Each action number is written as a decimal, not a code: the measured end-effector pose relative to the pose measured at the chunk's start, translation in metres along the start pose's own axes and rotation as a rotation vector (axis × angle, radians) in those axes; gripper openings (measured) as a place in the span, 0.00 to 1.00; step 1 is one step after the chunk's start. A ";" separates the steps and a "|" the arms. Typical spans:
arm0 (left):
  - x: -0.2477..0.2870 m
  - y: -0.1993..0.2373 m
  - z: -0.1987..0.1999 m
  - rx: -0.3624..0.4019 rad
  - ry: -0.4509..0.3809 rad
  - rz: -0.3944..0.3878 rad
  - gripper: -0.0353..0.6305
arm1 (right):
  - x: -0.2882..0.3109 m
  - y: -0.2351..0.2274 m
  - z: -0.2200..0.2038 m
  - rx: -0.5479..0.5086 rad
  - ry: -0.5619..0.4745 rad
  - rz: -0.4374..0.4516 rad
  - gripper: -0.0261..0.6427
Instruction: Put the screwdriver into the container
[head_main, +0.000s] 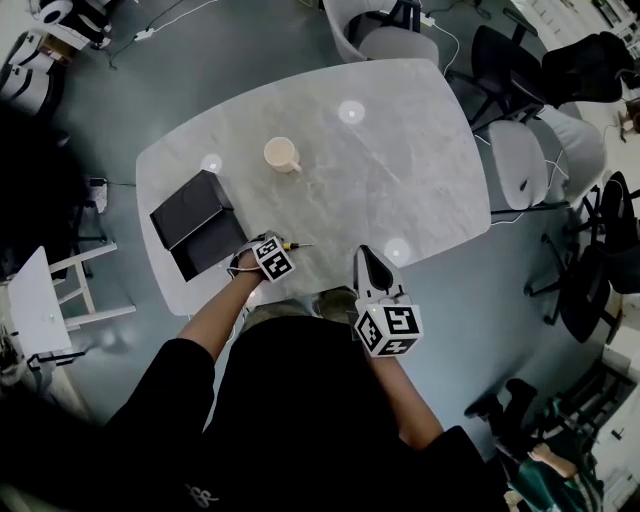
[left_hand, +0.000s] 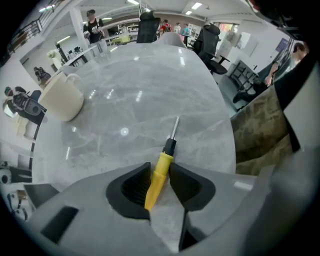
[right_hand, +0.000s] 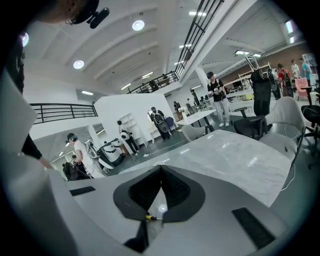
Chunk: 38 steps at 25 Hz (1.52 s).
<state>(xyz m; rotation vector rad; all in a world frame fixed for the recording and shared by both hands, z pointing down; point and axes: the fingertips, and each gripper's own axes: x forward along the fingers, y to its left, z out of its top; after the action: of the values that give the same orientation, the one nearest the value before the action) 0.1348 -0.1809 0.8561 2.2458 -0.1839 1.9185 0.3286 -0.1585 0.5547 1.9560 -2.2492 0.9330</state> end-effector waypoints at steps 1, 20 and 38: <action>0.000 -0.001 0.000 0.009 0.010 -0.008 0.24 | 0.000 -0.001 0.000 0.001 -0.001 -0.002 0.05; -0.076 0.007 -0.021 -0.033 -0.135 0.010 0.18 | 0.049 0.104 0.001 -0.121 0.042 0.192 0.05; -0.126 0.051 -0.169 -0.143 -0.118 0.087 0.18 | 0.086 0.242 -0.013 -0.248 0.055 0.323 0.05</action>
<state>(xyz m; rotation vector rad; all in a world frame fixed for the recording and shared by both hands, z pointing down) -0.0590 -0.1971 0.7602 2.2911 -0.4282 1.7524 0.0859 -0.2206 0.4975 1.4801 -2.5521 0.6743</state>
